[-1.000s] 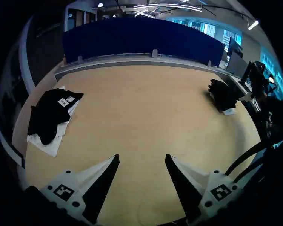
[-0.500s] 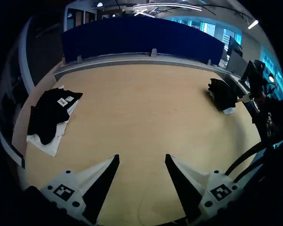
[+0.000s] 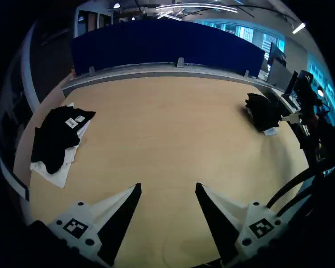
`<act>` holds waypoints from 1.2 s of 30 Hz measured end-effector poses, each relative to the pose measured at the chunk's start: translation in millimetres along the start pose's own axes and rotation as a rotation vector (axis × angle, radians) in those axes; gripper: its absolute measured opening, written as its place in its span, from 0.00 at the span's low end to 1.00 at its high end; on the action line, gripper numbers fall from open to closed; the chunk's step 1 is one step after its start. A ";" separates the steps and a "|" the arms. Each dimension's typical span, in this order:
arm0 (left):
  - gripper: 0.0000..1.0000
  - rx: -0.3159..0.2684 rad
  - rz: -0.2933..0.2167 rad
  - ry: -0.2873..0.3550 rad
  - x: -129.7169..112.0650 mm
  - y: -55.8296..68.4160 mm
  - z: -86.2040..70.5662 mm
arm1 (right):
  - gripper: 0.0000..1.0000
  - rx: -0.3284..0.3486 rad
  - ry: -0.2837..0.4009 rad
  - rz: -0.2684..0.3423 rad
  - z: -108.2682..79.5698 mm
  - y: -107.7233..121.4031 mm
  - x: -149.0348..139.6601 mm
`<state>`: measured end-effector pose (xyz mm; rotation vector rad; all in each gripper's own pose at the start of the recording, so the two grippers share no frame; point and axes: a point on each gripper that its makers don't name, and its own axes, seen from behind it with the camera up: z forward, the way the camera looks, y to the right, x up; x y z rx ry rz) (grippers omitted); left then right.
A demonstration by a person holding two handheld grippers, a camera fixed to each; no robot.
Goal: Fold towel
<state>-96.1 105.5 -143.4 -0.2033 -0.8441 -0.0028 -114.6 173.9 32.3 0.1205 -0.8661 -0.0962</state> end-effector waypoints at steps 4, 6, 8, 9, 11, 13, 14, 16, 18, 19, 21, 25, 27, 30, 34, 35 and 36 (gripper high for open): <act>0.90 0.000 0.001 0.000 0.9 0.3 0.0 | 1.00 0.004 0.044 0.011 0.2 -1.4 20.3; 0.90 0.001 0.000 0.001 1.1 0.0 0.1 | 1.00 0.006 0.065 0.019 1.7 -2.0 32.2; 0.90 0.003 -0.001 0.001 1.0 -0.9 0.1 | 1.00 0.009 0.081 0.024 4.1 -3.0 43.6; 0.90 0.004 -0.002 0.001 0.9 -1.3 0.0 | 1.00 0.011 0.087 0.024 5.5 -4.0 48.4; 0.90 0.006 -0.004 0.001 0.6 -2.4 -0.3 | 1.00 0.017 0.097 0.020 8.7 -6.6 57.7; 0.90 0.010 -0.006 0.001 0.1 -3.9 -0.7 | 1.00 0.020 0.107 0.015 12.6 -8.2 66.5; 0.90 0.012 -0.007 0.001 -0.3 -4.7 -0.9 | 1.00 0.021 0.112 0.012 14.8 -8.8 71.5; 0.90 0.015 -0.008 -0.001 -1.1 -5.9 -1.4 | 1.00 0.020 0.121 0.011 19.5 -9.4 79.7; 0.90 0.019 -0.010 -0.002 -1.9 -7.0 -1.9 | 1.00 0.020 0.129 0.012 24.2 -10.1 87.5; 0.90 0.020 -0.011 -0.002 -2.0 -7.4 -2.4 | 1.00 0.021 0.131 0.015 25.9 -11.0 90.1; 0.90 0.023 -0.014 -0.002 -2.1 -8.3 -3.2 | 1.00 0.025 0.135 0.019 28.9 -13.7 94.6; 0.90 0.028 -0.021 -0.003 -2.6 -10.6 -4.0 | 1.00 0.036 0.140 0.020 30.4 -23.6 94.8; 0.90 0.029 -0.024 -0.005 -3.4 -11.7 -3.6 | 1.00 0.041 0.138 0.017 31.7 -28.7 91.0; 0.90 0.030 -0.025 -0.008 -4.8 -12.4 -2.3 | 1.00 0.043 0.125 0.019 36.0 -34.4 79.5; 0.90 0.029 -0.021 -0.010 -6.1 -12.2 -1.4 | 1.00 0.044 0.107 0.034 42.3 -41.0 61.6; 0.90 0.029 -0.020 -0.011 -6.6 -12.2 -1.2 | 1.00 0.044 0.102 0.037 44.1 -42.6 56.8; 0.90 0.029 -0.019 -0.012 -7.0 -12.2 -1.0 | 1.00 0.044 0.097 0.038 45.8 -43.7 52.7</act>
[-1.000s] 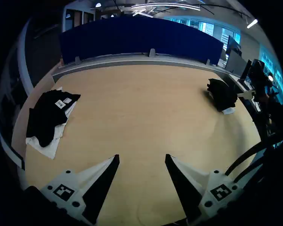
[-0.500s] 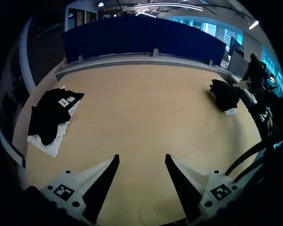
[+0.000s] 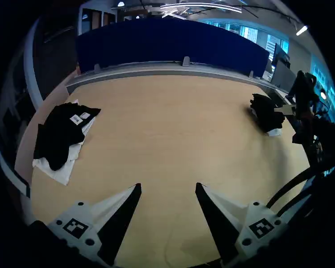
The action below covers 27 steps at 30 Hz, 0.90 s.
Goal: Fold towel
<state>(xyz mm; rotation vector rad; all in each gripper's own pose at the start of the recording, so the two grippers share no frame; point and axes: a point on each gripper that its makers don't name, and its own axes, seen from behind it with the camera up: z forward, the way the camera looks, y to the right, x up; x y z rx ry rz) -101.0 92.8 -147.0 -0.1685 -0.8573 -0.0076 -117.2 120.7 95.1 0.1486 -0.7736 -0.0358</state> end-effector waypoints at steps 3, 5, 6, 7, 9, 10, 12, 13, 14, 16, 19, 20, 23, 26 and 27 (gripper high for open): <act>0.90 0.001 0.003 -0.002 -0.9 -0.5 0.5 | 1.00 -0.003 -0.016 -0.007 4.5 -1.4 -12.6; 0.90 0.002 0.005 -0.002 -0.9 -0.9 0.6 | 1.00 -0.005 -0.029 -0.021 7.4 -1.7 -20.4; 0.90 0.002 0.005 -0.002 -0.7 -1.0 0.5 | 1.00 -0.006 -0.032 -0.027 8.5 -1.6 -22.4; 0.90 0.002 0.005 -0.002 -0.3 -1.0 0.4 | 1.00 -0.007 -0.034 -0.033 9.6 -1.4 -23.2; 0.90 0.002 0.005 -0.002 0.3 -1.3 0.3 | 1.00 -0.007 -0.035 -0.043 10.8 -1.2 -22.8; 0.90 0.003 0.006 -0.002 0.5 -1.7 0.4 | 1.00 -0.006 -0.030 -0.044 10.0 -1.2 -19.8; 0.90 0.004 0.006 -0.002 1.0 -2.4 0.6 | 1.00 -0.005 -0.019 -0.045 7.9 -1.1 -12.2; 0.90 0.004 0.006 -0.001 1.2 -2.6 0.7 | 1.00 -0.005 -0.010 -0.044 6.1 -0.7 -7.3; 0.90 0.005 0.005 -0.001 1.4 -2.8 0.9 | 1.00 -0.005 0.000 -0.043 4.1 -0.3 -1.8; 0.90 0.005 0.004 -0.001 1.6 -2.8 1.4 | 1.00 -0.009 0.022 -0.041 1.4 2.6 9.9; 0.90 0.005 0.001 -0.001 1.4 -2.7 2.2 | 1.00 -0.018 0.048 -0.035 1.4 9.0 27.0; 0.90 0.006 0.000 -0.001 1.2 -2.7 2.5 | 1.00 -0.021 0.053 -0.032 2.9 11.7 32.5; 0.90 0.008 0.000 -0.001 0.5 -2.6 2.6 | 1.00 -0.020 0.056 -0.024 9.4 15.7 42.7; 0.90 0.011 -0.002 -0.005 -0.9 -2.7 1.9 | 1.00 -0.015 0.042 -0.026 17.5 17.5 45.8; 0.90 0.013 -0.003 -0.007 -1.4 -3.0 1.8 | 1.00 -0.014 0.036 -0.028 20.4 18.0 45.8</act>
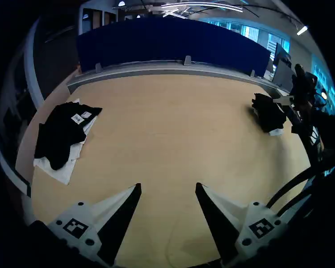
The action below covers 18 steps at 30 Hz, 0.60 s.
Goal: Fold towel
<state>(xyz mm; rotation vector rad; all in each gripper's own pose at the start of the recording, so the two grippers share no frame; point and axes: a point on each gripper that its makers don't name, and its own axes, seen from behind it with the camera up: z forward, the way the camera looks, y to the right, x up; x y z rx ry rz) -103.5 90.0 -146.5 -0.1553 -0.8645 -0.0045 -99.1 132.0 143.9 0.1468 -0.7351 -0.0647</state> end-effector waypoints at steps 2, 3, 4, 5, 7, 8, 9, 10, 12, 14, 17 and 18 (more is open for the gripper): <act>0.90 0.004 -0.003 -0.004 -1.2 -1.1 0.2 | 1.00 0.003 -0.015 -0.005 6.9 0.9 -1.3; 0.90 0.005 -0.004 -0.005 -1.5 -1.7 0.5 | 1.00 0.004 -0.023 -0.008 10.2 1.5 -2.2; 0.90 0.007 -0.004 -0.007 -1.8 -2.5 0.8 | 1.00 0.006 -0.031 -0.010 13.7 2.2 -3.2; 0.90 0.009 -0.005 -0.008 -2.1 -3.4 1.2 | 1.00 0.007 -0.040 -0.013 17.5 2.9 -4.4; 0.90 0.013 -0.004 -0.011 -2.3 -4.6 1.8 | 1.00 0.011 -0.052 -0.021 23.9 4.1 -5.4; 0.90 0.015 -0.004 -0.012 -2.4 -5.2 2.1 | 1.00 0.013 -0.059 -0.026 27.3 4.8 -5.8; 0.90 0.016 -0.004 -0.014 -2.6 -5.7 2.4 | 1.00 0.016 -0.061 -0.032 29.8 5.0 -5.5; 0.90 0.017 -0.004 -0.015 -2.9 -6.1 2.6 | 1.00 0.019 -0.061 -0.038 31.9 5.0 -4.8; 0.90 0.019 -0.005 -0.019 -3.6 -7.0 3.2 | 1.00 0.027 -0.064 -0.049 36.1 5.1 -4.2; 0.90 0.020 -0.007 -0.023 -4.6 -7.5 4.1 | 1.00 0.033 -0.072 -0.058 39.6 5.6 -5.9; 0.90 0.021 -0.008 -0.026 -5.1 -7.6 4.9 | 1.00 0.037 -0.077 -0.064 42.5 6.7 -9.8; 0.90 0.021 -0.008 -0.026 -5.1 -7.5 5.0 | 1.00 0.038 -0.077 -0.063 42.6 6.8 -10.6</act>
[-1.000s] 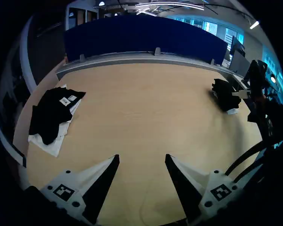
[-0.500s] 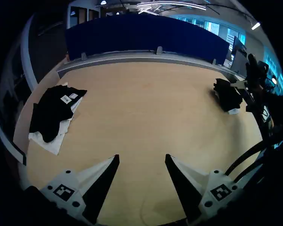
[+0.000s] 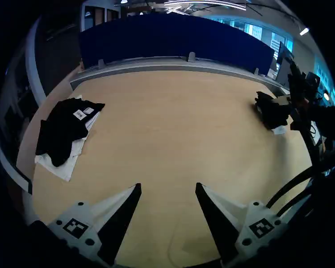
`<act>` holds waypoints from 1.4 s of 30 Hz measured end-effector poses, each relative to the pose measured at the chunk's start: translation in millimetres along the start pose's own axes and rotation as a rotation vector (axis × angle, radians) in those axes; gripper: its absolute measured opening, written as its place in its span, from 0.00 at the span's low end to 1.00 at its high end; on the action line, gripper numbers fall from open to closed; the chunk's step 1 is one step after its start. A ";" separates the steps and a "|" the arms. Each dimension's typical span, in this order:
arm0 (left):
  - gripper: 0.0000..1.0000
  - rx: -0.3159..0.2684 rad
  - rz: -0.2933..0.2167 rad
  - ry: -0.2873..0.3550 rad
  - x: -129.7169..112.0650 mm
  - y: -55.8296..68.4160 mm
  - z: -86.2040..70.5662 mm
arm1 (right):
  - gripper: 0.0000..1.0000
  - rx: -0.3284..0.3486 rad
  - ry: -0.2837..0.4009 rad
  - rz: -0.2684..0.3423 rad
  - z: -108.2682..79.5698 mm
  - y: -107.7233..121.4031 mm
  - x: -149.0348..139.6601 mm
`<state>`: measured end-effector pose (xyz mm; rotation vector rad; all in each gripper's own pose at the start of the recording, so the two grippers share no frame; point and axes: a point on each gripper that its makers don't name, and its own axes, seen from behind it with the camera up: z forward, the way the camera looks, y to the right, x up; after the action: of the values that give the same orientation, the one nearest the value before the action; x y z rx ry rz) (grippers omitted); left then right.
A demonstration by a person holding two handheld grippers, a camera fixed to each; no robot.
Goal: Fold towel
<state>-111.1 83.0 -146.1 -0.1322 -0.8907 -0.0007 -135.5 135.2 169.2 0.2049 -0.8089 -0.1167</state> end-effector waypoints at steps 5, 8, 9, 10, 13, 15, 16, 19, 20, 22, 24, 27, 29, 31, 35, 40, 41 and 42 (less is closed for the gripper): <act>0.90 -0.001 0.002 -0.001 1.2 0.7 0.7 | 1.00 0.006 0.008 0.012 -3.5 -0.5 0.4; 0.90 -0.001 0.003 0.004 4.0 0.8 0.5 | 1.00 0.008 0.028 0.023 -9.9 -0.8 7.4; 0.90 -0.001 0.002 0.006 5.1 0.6 0.6 | 1.00 0.008 0.039 0.027 -13.5 -0.8 11.2; 0.90 -0.001 0.002 0.008 6.2 0.3 0.9 | 1.00 0.008 0.054 0.033 -18.3 -0.6 15.9; 0.90 -0.001 0.000 0.015 10.4 -0.9 1.8 | 1.00 0.008 0.109 0.053 -36.3 -0.5 31.9; 0.90 -0.001 -0.004 0.021 13.6 -1.7 2.4 | 1.00 0.008 0.151 0.068 -50.8 -0.9 43.0; 0.90 -0.002 -0.007 0.024 15.0 -2.2 2.8 | 1.00 0.009 0.168 0.076 -57.8 -1.7 47.3; 0.90 -0.006 -0.016 0.032 19.2 -3.2 3.8 | 1.00 0.011 0.215 0.096 -78.7 -5.0 58.6; 0.90 -0.009 -0.020 0.035 20.5 -3.6 4.1 | 1.00 0.011 0.231 0.103 -85.8 -6.6 61.8; 0.90 -0.011 -0.022 0.042 23.2 -4.1 4.5 | 1.00 0.007 0.259 0.109 -98.1 -10.3 66.4; 0.90 -0.014 -0.024 0.051 25.9 -4.6 5.0 | 1.00 0.001 0.289 0.114 -111.2 -15.1 70.3; 0.90 -0.019 -0.022 0.065 29.7 -5.2 5.8 | 1.00 -0.008 0.331 0.123 -130.9 -25.3 73.0; 0.90 -0.022 -0.020 0.075 32.7 -5.4 6.2 | 1.00 -0.003 0.356 0.132 -144.0 -35.7 71.7; 0.90 -0.026 -0.018 0.086 36.1 -5.6 6.1 | 1.00 -0.002 0.374 0.144 -155.3 -45.2 68.7; 0.90 -0.034 -0.017 0.110 44.2 -5.8 5.4 | 1.00 -0.003 0.406 0.167 -178.1 -65.7 58.9; 0.90 -0.042 -0.017 0.149 56.7 -6.7 4.1 | 1.00 -0.016 0.430 0.182 -200.9 -92.4 39.0; 0.90 -0.044 -0.018 0.158 59.7 -6.7 3.6 | 1.00 -0.020 0.432 0.184 -205.2 -98.3 34.0; 0.90 -0.046 -0.018 0.166 62.3 -6.8 3.3 | 1.00 -0.022 0.435 0.185 -208.6 -103.0 30.2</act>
<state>-74.9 80.0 -95.0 -0.1650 -0.7265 -0.0486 34.5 58.0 27.1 0.1269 -0.3900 0.0917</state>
